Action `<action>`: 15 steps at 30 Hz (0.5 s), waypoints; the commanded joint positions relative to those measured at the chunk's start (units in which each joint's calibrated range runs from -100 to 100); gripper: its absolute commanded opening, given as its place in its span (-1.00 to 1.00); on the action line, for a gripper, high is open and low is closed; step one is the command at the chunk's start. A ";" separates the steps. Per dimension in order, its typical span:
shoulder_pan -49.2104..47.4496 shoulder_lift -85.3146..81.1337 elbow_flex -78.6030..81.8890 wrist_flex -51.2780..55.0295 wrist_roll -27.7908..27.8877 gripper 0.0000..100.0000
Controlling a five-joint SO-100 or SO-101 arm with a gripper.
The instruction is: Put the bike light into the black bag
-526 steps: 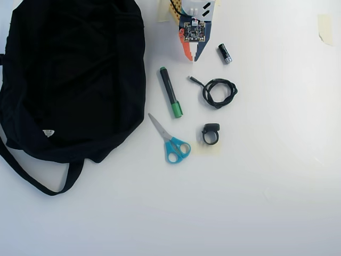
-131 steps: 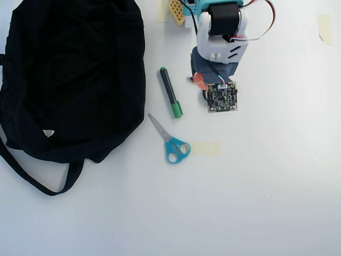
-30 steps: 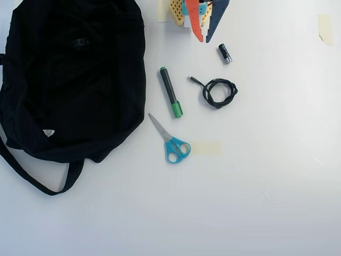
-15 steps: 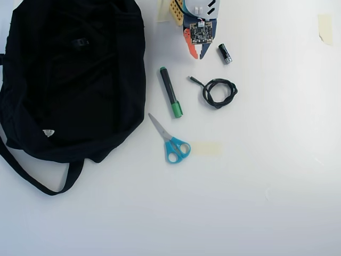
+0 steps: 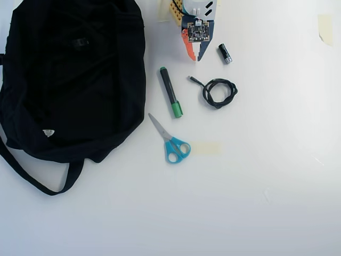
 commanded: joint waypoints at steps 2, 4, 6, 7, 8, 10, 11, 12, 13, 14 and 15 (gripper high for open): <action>0.22 -1.00 1.09 1.89 0.18 -0.95; 0.22 -0.91 1.09 1.81 0.18 -0.95; 0.22 -0.83 1.09 1.81 0.18 -0.95; 0.22 -0.83 1.09 1.81 0.18 -0.95; 0.22 -0.83 1.09 1.81 0.18 -0.95; 0.22 -0.83 1.09 1.81 0.18 -0.95; 0.22 -0.83 1.09 1.81 0.18 -0.95; 0.22 -0.83 1.09 1.81 0.18 -0.95; 0.22 -0.83 1.09 1.81 0.18 -0.95; 0.22 -0.83 1.09 1.81 0.18 -0.95; 0.22 -0.83 1.09 1.81 0.18 -0.95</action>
